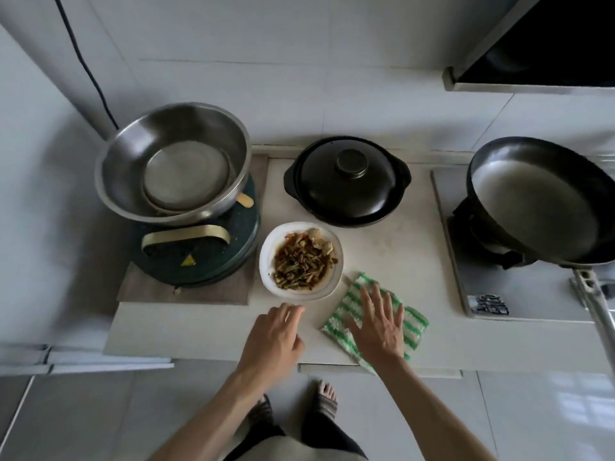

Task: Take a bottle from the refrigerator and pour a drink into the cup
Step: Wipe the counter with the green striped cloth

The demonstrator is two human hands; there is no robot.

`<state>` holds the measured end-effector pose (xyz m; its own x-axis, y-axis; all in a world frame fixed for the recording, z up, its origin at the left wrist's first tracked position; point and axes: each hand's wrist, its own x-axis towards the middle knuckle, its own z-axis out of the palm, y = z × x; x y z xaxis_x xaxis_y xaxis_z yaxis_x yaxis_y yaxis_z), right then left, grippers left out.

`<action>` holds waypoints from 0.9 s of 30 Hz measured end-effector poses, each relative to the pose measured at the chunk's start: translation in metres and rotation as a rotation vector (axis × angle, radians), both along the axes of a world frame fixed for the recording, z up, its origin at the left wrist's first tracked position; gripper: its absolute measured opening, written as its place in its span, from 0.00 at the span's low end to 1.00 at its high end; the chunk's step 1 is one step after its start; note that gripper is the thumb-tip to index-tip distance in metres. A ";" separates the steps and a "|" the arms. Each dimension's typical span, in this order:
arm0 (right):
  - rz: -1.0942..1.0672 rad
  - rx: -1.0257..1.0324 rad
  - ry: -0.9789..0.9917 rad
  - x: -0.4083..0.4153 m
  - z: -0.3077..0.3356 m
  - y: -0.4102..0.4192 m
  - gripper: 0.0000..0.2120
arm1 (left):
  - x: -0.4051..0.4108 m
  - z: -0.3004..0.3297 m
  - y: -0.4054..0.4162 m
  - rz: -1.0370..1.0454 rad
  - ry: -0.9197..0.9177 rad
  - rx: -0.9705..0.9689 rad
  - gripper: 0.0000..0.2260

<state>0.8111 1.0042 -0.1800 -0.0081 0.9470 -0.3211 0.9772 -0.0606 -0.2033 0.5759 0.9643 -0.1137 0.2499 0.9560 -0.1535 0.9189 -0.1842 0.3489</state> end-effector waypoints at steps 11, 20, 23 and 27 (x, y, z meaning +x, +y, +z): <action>-0.048 0.102 -0.050 -0.006 -0.032 -0.016 0.35 | -0.033 -0.017 -0.025 0.076 0.169 -0.061 0.27; -0.200 0.093 -0.072 -0.018 -0.033 -0.032 0.34 | -0.240 -0.043 -0.067 0.441 0.400 -0.106 0.36; -0.278 0.046 -0.067 -0.032 -0.033 -0.039 0.34 | -0.271 -0.058 -0.073 0.435 0.355 -0.111 0.43; -0.364 0.018 -0.068 -0.053 -0.032 -0.048 0.34 | -0.285 -0.073 -0.078 0.439 0.228 -0.094 0.41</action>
